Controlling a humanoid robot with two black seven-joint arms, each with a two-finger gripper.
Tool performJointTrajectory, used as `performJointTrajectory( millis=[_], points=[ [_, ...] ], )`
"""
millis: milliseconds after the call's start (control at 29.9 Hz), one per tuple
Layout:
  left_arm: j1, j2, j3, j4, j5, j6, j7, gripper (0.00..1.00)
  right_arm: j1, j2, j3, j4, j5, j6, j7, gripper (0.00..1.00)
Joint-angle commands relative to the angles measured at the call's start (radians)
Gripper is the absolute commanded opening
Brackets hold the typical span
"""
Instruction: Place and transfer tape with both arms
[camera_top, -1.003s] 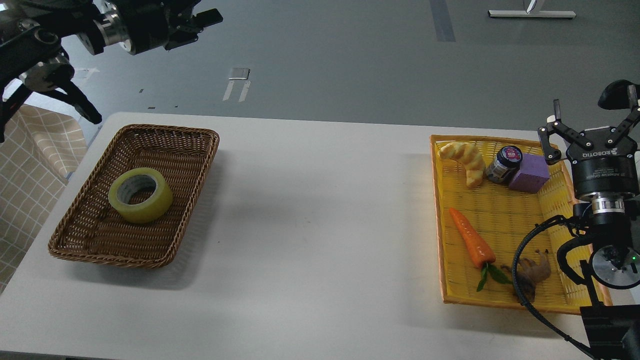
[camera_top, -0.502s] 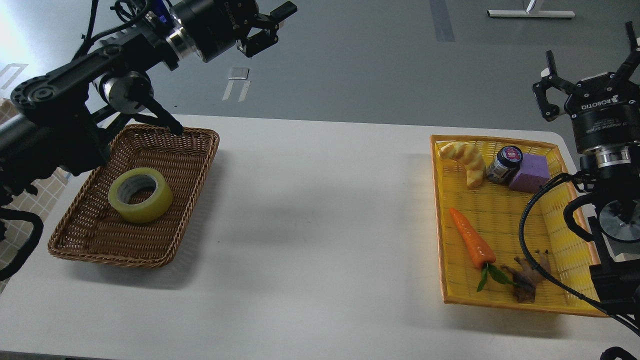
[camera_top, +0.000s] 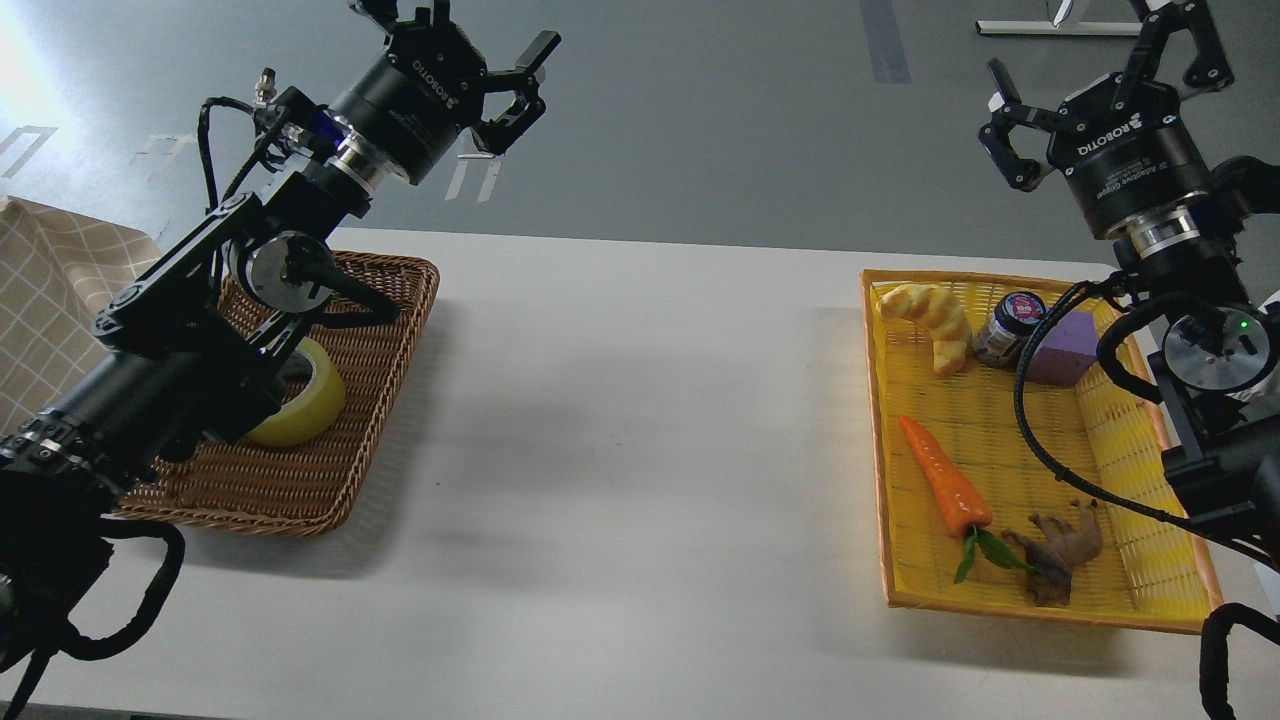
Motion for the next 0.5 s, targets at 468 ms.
performJointTrajectory(
  millis=[468],
  points=[
    [0.008, -0.009, -0.031, 0.013, -0.102, 0.0, 0.017, 0.98, 0.046, 0.026, -0.032, -0.033, 0.0, 0.0, -0.001, 1.0]
  ],
)
